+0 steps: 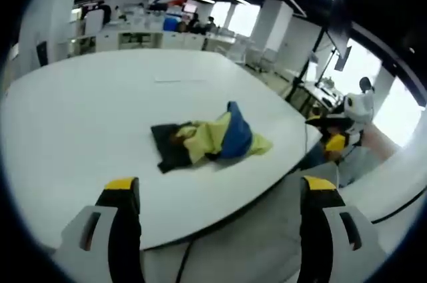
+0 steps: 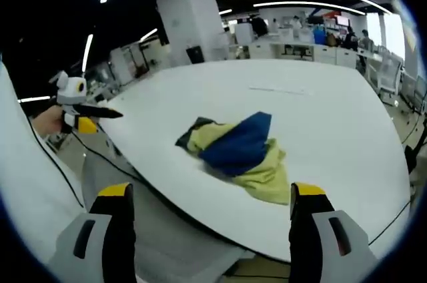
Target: Fold the garment on the visible template until the final outline fits inside the template.
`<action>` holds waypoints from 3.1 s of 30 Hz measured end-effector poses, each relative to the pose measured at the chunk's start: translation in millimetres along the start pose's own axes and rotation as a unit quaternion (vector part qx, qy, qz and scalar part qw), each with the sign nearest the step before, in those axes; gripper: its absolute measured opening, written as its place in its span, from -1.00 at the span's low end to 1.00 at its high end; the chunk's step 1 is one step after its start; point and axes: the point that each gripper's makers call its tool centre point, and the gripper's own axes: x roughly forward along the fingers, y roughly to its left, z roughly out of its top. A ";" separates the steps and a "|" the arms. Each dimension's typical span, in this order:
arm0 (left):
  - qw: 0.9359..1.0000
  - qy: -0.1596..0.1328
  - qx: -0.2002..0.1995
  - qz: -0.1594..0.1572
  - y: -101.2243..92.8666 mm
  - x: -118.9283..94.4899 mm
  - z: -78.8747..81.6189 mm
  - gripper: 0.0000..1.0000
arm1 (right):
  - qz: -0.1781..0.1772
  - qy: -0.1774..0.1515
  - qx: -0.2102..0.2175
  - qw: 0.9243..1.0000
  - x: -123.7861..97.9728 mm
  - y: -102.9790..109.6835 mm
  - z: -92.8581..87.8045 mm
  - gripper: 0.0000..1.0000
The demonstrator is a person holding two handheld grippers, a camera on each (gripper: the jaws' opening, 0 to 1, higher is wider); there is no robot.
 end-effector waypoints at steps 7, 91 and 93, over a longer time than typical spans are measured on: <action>1.000 0.005 0.004 -0.004 -1.6 2.9 0.1 0.93 | 0.000 0.004 0.001 1.000 -0.8 -1.8 -2.4 0.92; 0.999 0.039 0.005 -0.007 20.1 33.7 -7.6 0.85 | 0.022 0.013 0.019 0.999 30.1 -7.1 5.9 0.84; 0.999 0.040 0.005 -0.009 18.5 34.3 -7.3 0.85 | 0.022 0.013 0.020 0.999 32.0 -7.2 7.5 0.84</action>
